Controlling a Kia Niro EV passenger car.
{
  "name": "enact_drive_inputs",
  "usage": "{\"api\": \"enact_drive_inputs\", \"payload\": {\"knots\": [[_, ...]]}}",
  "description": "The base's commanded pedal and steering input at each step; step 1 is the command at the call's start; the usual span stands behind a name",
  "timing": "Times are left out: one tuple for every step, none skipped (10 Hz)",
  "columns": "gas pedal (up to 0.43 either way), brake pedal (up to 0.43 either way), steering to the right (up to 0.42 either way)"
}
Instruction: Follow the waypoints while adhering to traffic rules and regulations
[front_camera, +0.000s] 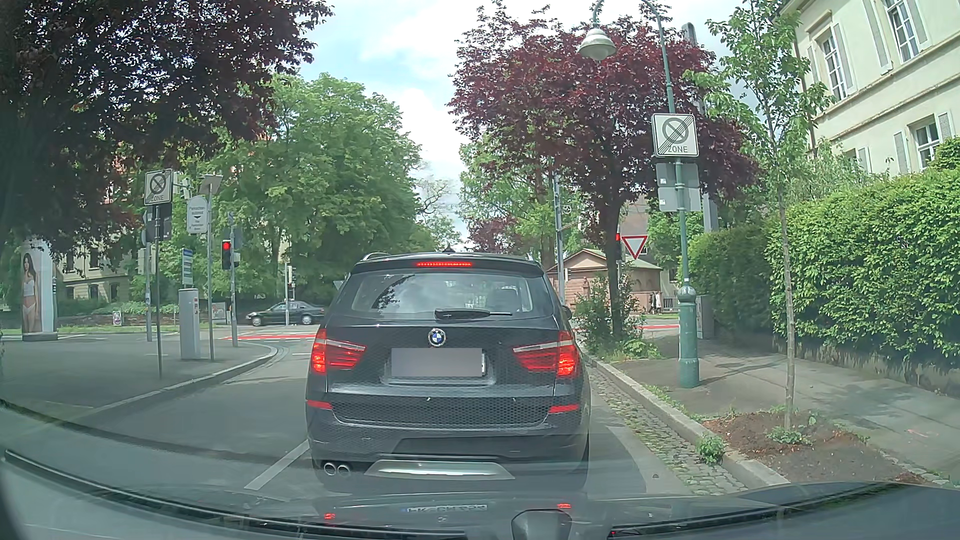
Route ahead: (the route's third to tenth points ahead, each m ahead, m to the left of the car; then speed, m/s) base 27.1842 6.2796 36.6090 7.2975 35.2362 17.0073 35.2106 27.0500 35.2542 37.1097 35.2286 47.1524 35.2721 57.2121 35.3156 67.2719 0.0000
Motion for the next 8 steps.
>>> {"api": "enact_drive_inputs", "payload": {"knots": [[0.0,0.274,0.002],[0.0,0.274,0.002],[0.0,0.274,0.002],[0.0,0.274,0.002],[0.0,0.274,0.002],[0.0,0.274,0.002],[0.0,0.274,0.002],[0.0,0.274,0.002]]}}
